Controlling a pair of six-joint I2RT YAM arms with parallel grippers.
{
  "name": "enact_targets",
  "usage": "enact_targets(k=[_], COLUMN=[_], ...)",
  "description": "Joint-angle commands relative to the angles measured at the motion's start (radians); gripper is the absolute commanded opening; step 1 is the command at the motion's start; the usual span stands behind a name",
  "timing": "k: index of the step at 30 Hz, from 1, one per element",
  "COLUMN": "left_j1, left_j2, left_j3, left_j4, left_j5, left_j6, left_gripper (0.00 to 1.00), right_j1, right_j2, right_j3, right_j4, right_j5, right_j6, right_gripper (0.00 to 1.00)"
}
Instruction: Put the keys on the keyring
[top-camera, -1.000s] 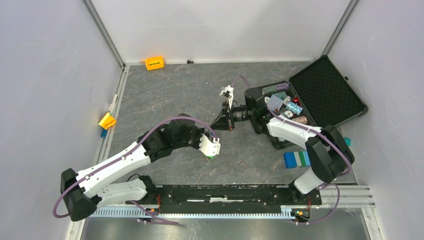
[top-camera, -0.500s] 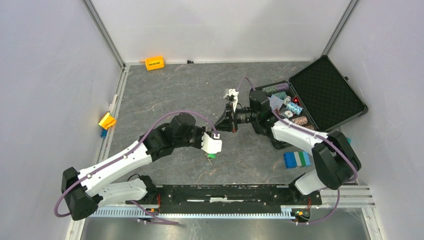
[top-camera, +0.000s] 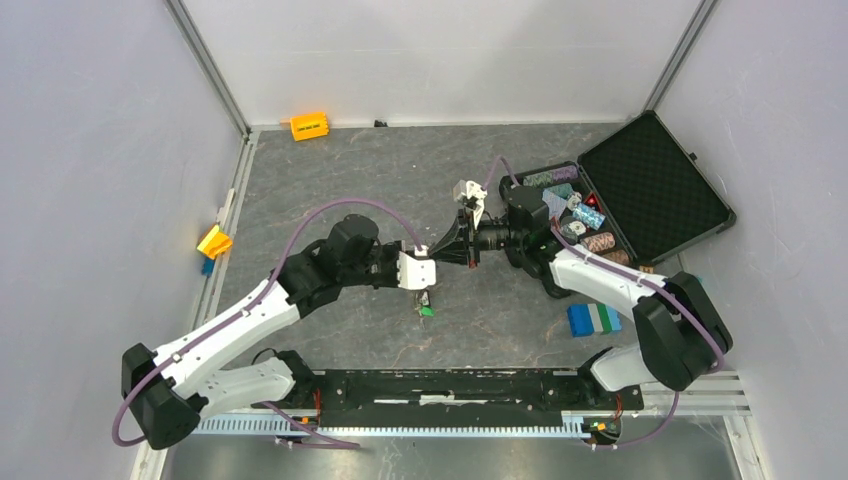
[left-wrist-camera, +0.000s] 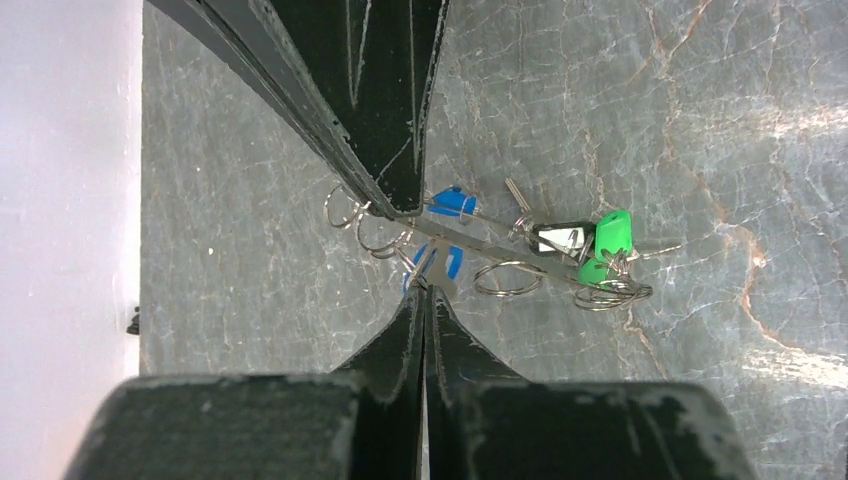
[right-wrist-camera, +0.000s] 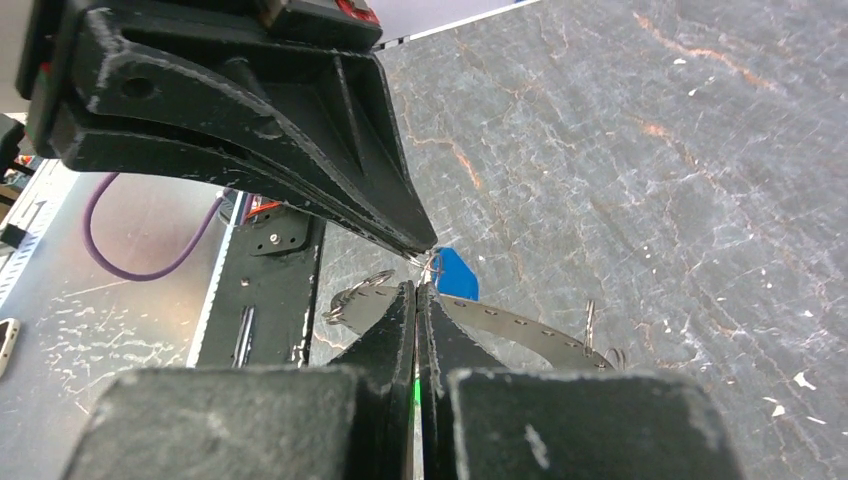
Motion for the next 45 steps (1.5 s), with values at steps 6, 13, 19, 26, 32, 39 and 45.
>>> enact_targets(k=[6, 13, 19, 26, 32, 39, 45], left_j1=[0.03, 0.029, 0.029, 0.03, 0.029, 0.036, 0.037], left_j2=[0.013, 0.031, -0.001, -0.044, -0.062, -0.018, 0.019], left_j3=[0.053, 0.073, 0.102, 0.141, 0.079, 0.069, 0.054], left_j4=[0.035, 0.04, -0.045, -0.14, -0.049, 0.007, 0.009], left_j5=[0.109, 0.125, 0.064, -0.064, -0.072, 0.064, 0.142], left_j6=[-0.1, -0.099, -0.039, -0.013, 0.004, 0.022, 0.086], left_gripper=[0.02, 0.02, 0.03, 0.28, 0.64, 0.66, 0.61], right_j1=[-0.005, -0.005, -0.005, -0.005, -0.005, -0.006, -0.005], right_j2=[-0.068, -0.079, -0.081, -0.076, -0.081, -0.089, -0.095], right_j3=[-0.001, -0.002, 0.013, 0.034, 0.048, 0.047, 0.052], right_j4=[0.106, 0.087, 0.034, -0.004, -0.037, -0.059, -0.057], right_j5=[-0.012, -0.008, 0.001, -0.011, -0.071, -0.116, -0.123], right_j6=[-0.043, -0.07, -0.117, -0.142, -0.189, -0.245, -0.235], right_gripper=[0.0, 0.0, 0.0, 0.0, 0.0, 0.0, 0.0])
